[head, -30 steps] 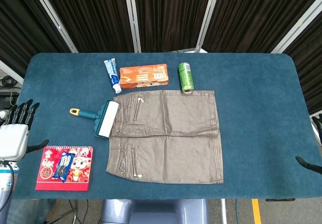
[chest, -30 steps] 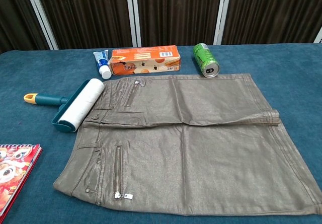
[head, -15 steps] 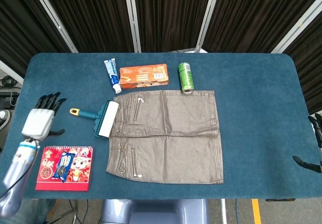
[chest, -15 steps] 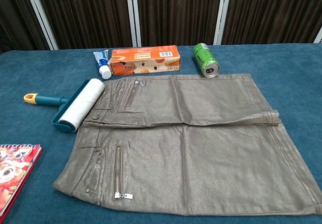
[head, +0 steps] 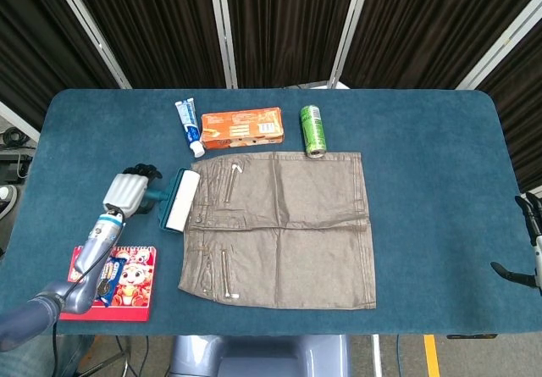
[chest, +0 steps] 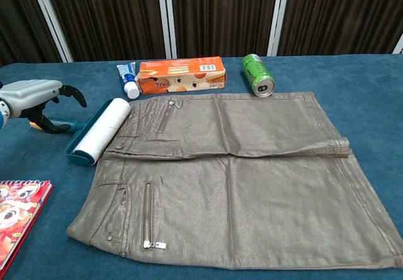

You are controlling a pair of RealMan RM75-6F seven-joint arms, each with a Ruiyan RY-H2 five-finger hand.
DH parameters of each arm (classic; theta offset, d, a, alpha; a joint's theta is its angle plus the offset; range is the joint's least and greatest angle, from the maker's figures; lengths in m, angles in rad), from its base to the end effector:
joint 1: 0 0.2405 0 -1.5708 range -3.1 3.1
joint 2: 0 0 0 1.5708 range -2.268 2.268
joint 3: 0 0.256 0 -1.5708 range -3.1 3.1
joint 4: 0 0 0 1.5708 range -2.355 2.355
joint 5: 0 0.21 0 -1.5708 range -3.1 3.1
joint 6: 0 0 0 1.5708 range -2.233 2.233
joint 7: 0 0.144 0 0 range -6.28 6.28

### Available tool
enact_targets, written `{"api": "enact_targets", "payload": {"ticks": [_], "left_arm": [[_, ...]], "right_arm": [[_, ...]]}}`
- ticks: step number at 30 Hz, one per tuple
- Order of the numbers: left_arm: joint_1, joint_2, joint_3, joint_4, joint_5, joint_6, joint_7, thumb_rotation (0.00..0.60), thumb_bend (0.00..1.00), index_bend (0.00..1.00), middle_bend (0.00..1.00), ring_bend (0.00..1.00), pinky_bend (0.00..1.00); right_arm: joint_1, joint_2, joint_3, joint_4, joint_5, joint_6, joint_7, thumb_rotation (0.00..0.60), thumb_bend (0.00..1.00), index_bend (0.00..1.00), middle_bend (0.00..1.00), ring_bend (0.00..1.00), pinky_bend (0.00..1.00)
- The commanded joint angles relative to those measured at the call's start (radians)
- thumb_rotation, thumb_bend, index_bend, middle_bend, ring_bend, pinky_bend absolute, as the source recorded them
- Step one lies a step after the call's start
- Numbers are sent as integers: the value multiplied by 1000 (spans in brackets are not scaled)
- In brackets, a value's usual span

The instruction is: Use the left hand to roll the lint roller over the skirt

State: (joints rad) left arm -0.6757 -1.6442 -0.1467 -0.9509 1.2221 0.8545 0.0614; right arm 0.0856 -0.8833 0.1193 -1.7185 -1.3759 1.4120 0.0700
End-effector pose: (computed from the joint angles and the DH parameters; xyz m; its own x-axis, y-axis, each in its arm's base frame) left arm -0.2646 0.3839 -0.0019 0.5188 0.2588 0.8148 0.8544 -0.1899 -0.4837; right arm -0.3141 -0.1940 0.2316 0.4282 0.0107 0.9036 -0.8995 0.1008 0.4250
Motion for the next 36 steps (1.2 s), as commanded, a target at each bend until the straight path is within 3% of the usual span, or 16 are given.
{"api": "enact_targets", "payload": {"ticks": [1,10,23,36], "left_arm": [[-7,-6,-3,5,5,-1,7,600,404,274,181,141,220],[-9,-18,-7,8,-31,-21,63,600,403,285,179,152,236],[3,-16,3,30,-34,-44,42,600,407,291,186,163,247],[1,-39,1,67,-28,-47,24,600,447,366,255,229,305]], "right_arm": [[0,1,0,0,1,0,2,600,0,0,0,0,0],[0,4,1,0,4,-1,8,600,0,0,0,0,0],[2,6,-1,-1,6,-9,13,600,0,0,0,0,0],[4,5,-1,0,10,-14,12,600,0,0,0,0,0]]}}
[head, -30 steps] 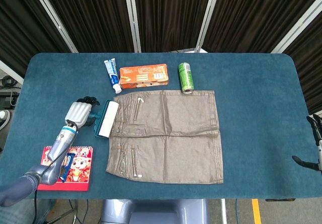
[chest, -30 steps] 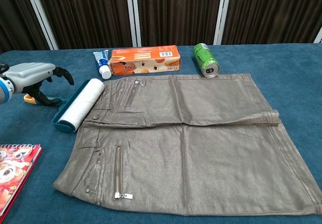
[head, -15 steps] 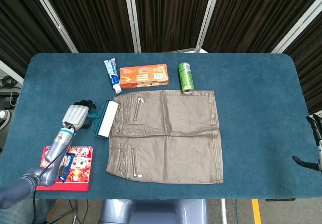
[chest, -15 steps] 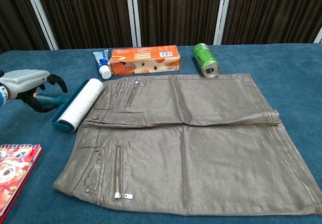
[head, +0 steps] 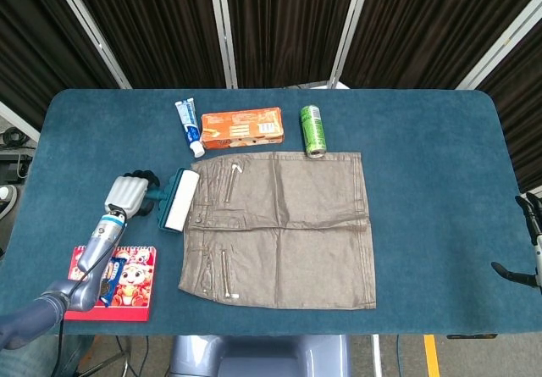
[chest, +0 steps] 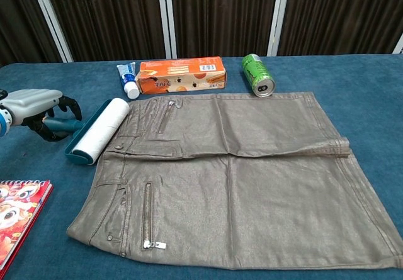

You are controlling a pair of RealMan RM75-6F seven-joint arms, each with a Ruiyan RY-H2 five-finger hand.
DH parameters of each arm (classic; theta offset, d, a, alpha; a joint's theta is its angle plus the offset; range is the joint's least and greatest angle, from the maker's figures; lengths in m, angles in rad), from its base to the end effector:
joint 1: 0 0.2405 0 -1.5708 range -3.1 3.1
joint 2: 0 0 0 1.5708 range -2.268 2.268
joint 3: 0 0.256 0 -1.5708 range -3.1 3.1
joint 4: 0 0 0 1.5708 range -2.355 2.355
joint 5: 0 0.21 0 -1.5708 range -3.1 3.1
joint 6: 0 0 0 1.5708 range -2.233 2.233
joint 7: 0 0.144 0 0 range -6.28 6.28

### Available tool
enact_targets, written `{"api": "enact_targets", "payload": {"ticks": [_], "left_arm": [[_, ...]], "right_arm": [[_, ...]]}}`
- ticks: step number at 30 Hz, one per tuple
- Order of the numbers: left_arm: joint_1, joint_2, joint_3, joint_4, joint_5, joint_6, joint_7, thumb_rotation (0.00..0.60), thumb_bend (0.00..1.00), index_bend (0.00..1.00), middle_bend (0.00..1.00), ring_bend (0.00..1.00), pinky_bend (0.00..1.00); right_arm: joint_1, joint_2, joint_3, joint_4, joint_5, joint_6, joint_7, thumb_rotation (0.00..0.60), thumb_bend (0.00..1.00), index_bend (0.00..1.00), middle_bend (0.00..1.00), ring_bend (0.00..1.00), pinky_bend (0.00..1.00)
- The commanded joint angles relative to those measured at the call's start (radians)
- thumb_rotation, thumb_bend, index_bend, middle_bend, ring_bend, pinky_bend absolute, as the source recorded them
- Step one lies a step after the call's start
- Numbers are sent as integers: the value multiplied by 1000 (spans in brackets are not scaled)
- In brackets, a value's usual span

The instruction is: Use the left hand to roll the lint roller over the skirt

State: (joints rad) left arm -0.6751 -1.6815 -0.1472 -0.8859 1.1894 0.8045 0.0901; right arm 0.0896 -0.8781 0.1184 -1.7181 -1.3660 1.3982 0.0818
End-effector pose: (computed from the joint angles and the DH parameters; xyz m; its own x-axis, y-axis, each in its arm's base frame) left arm -0.2774 0.3846 -0.0106 0.5386 0.2985 0.7879 0.8420 -0.1557 -0.5166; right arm -0.3157 -0.1949 0.2322 0.4200 0.0004 0.9075 -0.9022 0.1083 0.4174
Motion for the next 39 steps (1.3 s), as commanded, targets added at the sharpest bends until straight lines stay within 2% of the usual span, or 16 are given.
{"api": "enact_targets", "payload": {"ticks": [1,4,7,13,19,24,28,39], "left_arm": [[1,-2,2,3,9,6,-7,600,475,393,275,248,322],[2,-4,3,6,24,25,-18,600,569,492,346,308,377],[6,0,8,5,46,48,-26,600,591,539,374,330,404],[0,48,11,-40,81,82,7,600,622,554,381,341,434],[-67,151,0,-159,99,57,178,600,662,554,381,343,437],[-130,189,-30,-254,37,9,361,600,665,554,382,344,439],[-170,186,-26,-294,-20,-23,506,600,674,556,387,348,445],[-241,130,-10,-308,-197,-66,705,600,676,570,393,358,449]], "right_arm": [[0,0,0,0,0,0,0,600,0,0,0,0,0],[0,1,-1,-1,-2,0,3,600,0,0,0,0,0],[-1,3,-2,-3,-4,1,6,600,0,0,0,0,0],[-2,4,-4,-5,-11,3,8,600,0,0,0,0,0],[-1,8,-4,-9,-14,2,16,600,0,0,0,0,0],[1,8,-3,-11,-11,0,16,600,0,0,0,0,0],[2,9,1,-8,-3,-1,19,600,0,0,0,0,0],[6,12,8,4,22,-18,36,600,0,0,0,0,0]]}}
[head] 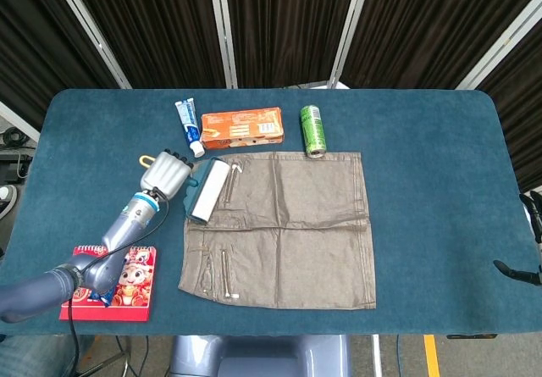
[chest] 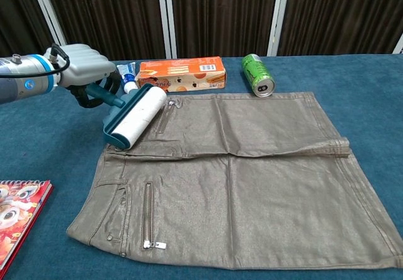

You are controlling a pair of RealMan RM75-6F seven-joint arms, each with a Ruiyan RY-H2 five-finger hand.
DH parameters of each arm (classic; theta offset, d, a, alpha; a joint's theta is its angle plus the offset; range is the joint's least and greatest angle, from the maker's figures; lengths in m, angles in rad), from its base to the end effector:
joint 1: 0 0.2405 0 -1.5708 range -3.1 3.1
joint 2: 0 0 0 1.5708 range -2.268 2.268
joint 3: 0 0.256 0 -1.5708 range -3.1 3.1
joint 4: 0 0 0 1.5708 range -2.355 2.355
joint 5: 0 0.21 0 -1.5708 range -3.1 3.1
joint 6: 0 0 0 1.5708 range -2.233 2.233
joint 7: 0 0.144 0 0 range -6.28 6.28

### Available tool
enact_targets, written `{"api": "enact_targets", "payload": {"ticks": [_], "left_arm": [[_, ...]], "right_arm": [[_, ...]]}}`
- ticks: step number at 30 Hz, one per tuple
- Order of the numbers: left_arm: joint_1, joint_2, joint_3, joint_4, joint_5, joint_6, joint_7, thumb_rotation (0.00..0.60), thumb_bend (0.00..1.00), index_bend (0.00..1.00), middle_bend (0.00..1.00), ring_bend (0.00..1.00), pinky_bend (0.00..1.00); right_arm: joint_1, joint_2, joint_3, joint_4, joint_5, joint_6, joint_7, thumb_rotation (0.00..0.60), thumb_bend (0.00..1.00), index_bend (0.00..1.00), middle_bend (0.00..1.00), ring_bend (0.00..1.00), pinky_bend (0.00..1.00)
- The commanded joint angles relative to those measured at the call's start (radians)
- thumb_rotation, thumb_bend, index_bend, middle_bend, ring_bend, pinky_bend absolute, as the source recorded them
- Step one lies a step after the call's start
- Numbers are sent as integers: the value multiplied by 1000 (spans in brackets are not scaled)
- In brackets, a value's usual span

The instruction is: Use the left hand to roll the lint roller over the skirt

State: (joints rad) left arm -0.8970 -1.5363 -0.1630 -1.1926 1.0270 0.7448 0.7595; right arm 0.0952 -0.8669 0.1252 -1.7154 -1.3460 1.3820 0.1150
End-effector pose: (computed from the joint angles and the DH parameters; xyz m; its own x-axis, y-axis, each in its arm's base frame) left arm -0.1679 0.4139 -0.0026 0.8881 0.0839 0.4518 0.4392 -0.4443 -0.7808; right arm -0.3179 -0.1978 0.2366 0.3973 0.0006 0.9177 -0.9107 0.1232 0.3942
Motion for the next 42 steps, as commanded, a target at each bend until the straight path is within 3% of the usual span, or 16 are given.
{"api": "enact_targets", "payload": {"ticks": [1,21,31,42], "left_arm": [[-28,-21,7,-2,-55,-5,57,600,679,571,394,359,449],[-251,-167,6,-91,-338,94,382,600,706,586,408,368,455],[-322,-237,18,-101,-399,134,445,600,707,586,409,369,456],[-327,-214,60,-100,-427,163,453,600,706,587,411,369,458]], "right_arm": [[1,1,1,3,4,-5,6,600,0,0,0,0,0],[0,9,9,22,23,-18,47,600,0,0,0,0,0],[-5,15,8,25,18,-11,65,600,0,0,0,0,0],[-10,17,8,23,15,-4,67,600,0,0,0,0,0]]}}
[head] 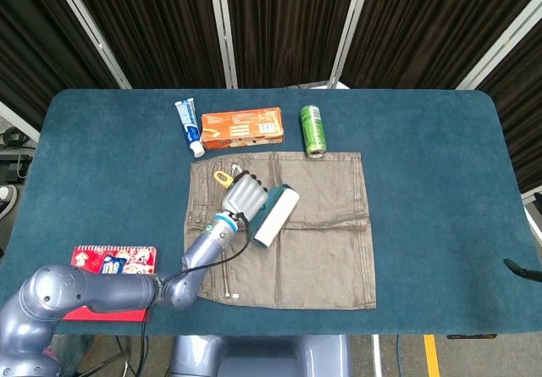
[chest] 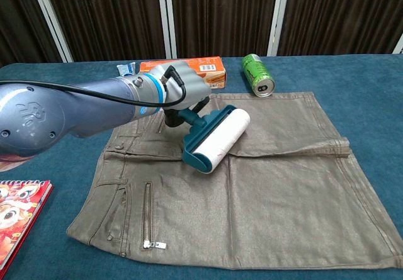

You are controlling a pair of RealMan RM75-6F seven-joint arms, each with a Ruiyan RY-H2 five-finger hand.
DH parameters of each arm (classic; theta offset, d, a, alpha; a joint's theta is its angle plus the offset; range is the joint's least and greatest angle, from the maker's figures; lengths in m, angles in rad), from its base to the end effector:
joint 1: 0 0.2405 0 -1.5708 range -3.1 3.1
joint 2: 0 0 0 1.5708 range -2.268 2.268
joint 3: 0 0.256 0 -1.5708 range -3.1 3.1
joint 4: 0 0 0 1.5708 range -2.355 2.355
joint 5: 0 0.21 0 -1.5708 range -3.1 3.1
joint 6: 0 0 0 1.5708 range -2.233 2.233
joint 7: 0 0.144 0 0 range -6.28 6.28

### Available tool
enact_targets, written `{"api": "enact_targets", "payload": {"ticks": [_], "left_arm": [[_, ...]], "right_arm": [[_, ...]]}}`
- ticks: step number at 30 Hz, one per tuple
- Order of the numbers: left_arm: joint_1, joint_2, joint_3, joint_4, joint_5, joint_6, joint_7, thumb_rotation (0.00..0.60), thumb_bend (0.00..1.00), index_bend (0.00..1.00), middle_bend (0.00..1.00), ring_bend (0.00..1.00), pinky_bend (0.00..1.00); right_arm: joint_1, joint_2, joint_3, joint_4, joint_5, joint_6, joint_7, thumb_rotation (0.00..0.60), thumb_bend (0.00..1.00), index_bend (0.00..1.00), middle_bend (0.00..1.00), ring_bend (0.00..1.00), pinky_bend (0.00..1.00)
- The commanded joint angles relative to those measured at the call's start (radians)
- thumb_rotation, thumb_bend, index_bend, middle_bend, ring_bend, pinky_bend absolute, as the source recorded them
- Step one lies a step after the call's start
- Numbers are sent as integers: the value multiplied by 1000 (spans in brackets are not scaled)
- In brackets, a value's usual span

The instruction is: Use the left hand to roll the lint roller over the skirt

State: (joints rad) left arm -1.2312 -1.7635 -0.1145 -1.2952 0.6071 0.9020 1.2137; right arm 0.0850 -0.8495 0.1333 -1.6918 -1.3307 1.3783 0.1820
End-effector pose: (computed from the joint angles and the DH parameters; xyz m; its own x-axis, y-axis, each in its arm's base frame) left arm -0.0347 0.3804 -0.0902 0.9381 -0.0489 0.3429 0.2588 -0.5589 -0.7878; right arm -0.3252 -0.1963 0.2478 0.3700 0.0168 0.9289 -0.9196 0.1490 0.3636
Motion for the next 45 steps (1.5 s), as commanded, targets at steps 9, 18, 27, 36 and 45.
{"api": "enact_targets", "payload": {"ticks": [9,18,27,36,45], "left_arm": [[40,60,52,14,-14,7,-34,600,707,587,411,370,458],[112,133,112,49,-17,4,-92,600,709,587,412,370,458],[180,197,154,61,-13,4,-145,600,710,588,414,370,459],[247,243,169,77,-1,-10,-227,600,711,587,414,371,459],[349,255,168,144,68,-34,-408,600,402,419,231,276,412]], "right_arm": [[0,0,-1,-5,-5,1,-6,600,0,0,0,0,0],[-1,1,-5,-15,-18,9,-15,600,0,0,0,0,0],[-1,2,-10,-25,-38,15,-19,600,0,0,0,0,0],[-2,3,-16,-33,-57,21,-19,600,0,0,0,0,0],[-3,1,-23,-48,-72,28,-39,600,0,0,0,0,0]]}}
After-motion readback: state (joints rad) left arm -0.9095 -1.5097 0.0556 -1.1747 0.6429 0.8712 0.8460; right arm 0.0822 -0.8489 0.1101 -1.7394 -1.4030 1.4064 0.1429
